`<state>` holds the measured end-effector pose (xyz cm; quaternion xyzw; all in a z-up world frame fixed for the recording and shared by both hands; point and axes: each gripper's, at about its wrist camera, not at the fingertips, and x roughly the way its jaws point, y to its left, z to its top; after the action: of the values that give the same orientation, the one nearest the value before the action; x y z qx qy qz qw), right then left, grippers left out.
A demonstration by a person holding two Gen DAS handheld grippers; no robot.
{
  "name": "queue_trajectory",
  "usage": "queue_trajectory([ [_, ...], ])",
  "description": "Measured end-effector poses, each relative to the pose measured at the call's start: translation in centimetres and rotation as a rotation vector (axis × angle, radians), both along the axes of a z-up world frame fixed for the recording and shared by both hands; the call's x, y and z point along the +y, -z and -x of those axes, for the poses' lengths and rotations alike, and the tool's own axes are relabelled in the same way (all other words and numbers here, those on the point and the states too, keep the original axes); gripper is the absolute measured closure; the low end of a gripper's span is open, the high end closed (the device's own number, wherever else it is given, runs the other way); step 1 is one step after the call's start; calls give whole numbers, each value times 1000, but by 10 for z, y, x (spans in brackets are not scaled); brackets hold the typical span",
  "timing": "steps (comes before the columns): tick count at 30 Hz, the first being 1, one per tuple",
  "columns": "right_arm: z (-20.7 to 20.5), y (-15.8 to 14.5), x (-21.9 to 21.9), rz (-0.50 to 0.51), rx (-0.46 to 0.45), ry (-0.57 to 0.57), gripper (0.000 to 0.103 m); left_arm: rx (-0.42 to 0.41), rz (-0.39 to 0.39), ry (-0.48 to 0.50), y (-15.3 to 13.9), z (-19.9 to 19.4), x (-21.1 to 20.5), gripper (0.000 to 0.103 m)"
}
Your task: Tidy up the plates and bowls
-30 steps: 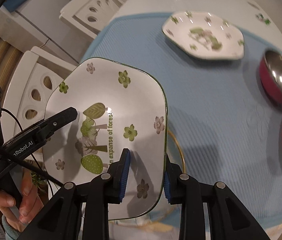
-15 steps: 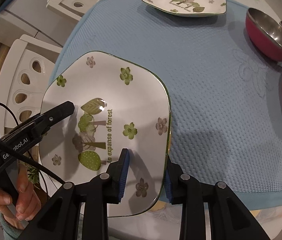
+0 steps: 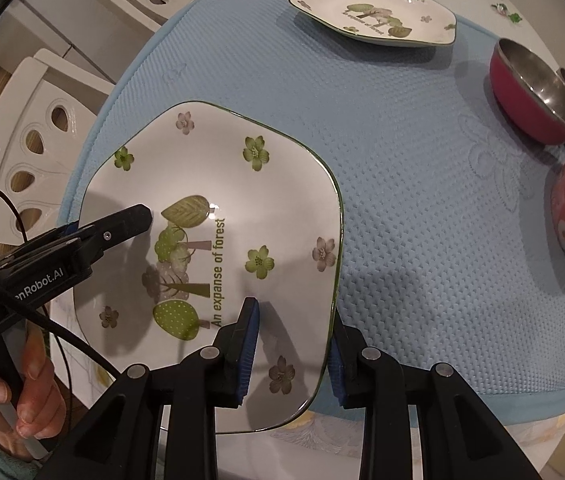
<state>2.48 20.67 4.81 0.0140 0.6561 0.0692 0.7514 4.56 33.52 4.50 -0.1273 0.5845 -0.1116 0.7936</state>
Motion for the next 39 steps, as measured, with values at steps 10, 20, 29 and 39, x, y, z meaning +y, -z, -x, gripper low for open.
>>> queue_trajectory([
  [10, -1, 25, 20, 73, 82, -8, 72, -2, 4, -6, 0, 1, 0, 62],
  [20, -2, 26, 27, 99, 46, -1, 72, -1, 18, -18, 0, -2, 1, 62],
  [29, -11, 11, -2, -32, 8, 83, 72, -28, 53, -82, -9, 2, 12, 62],
  [39, -3, 2, -15, -76, -20, 64, 71, -89, 43, -68, -24, -1, 14, 60],
])
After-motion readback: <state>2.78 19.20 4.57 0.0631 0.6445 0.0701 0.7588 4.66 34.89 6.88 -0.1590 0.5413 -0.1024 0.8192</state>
